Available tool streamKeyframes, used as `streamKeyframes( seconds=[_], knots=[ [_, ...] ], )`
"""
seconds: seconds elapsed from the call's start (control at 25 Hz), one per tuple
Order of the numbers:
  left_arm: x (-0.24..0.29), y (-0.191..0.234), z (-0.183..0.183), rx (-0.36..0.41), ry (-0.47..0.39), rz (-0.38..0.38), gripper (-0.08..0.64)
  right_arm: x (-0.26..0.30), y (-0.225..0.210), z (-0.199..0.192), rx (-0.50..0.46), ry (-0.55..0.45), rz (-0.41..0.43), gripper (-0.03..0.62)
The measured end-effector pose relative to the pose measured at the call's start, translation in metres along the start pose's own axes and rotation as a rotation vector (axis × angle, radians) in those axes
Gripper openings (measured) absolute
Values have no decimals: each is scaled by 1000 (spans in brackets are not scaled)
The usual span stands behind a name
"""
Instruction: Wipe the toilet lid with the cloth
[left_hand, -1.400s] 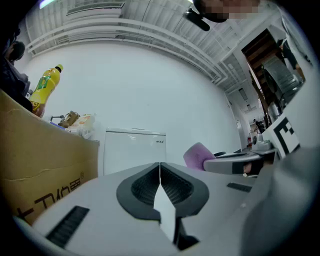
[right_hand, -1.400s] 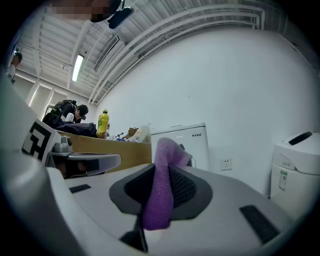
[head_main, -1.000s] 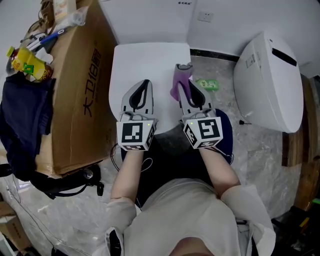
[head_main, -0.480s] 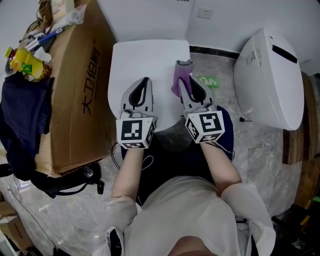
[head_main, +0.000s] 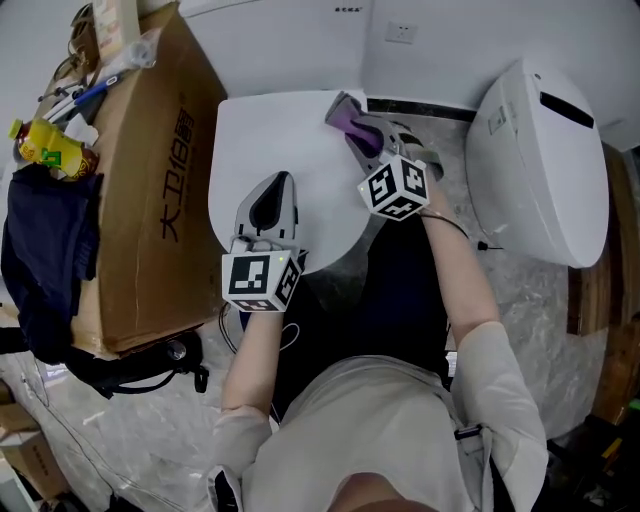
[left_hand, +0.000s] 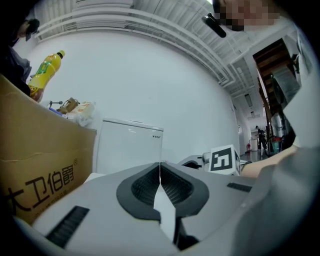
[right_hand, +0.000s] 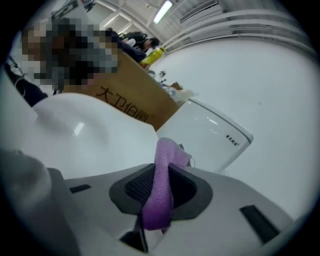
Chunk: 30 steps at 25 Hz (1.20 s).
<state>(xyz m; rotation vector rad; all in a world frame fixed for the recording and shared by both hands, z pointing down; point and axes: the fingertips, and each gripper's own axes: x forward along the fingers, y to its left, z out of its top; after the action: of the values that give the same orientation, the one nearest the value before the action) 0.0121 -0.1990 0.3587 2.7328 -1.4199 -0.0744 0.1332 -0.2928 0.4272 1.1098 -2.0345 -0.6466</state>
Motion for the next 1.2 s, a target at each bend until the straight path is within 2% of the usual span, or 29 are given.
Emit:
streamKeyframes(
  seconds=[0.2,0.44,0.68,0.88,1.2],
  knots=[
    [-3,-3,5,35,0,36,15,47,-15,-32,-151,76,50,89],
    [-7,-2,4,51,12,71,15,92,-21,-45,-304,126,119,89],
    [-6,-5,6,76,13,78,15,112,-29,-53,-351,170,160,89],
    [-8,-6,9,93,8,80,15,113,-17,-55,-411,207,210,87],
    [-12,8,8,83,5,86,15,95,12,-48,-380,232,249,83]
  ],
)
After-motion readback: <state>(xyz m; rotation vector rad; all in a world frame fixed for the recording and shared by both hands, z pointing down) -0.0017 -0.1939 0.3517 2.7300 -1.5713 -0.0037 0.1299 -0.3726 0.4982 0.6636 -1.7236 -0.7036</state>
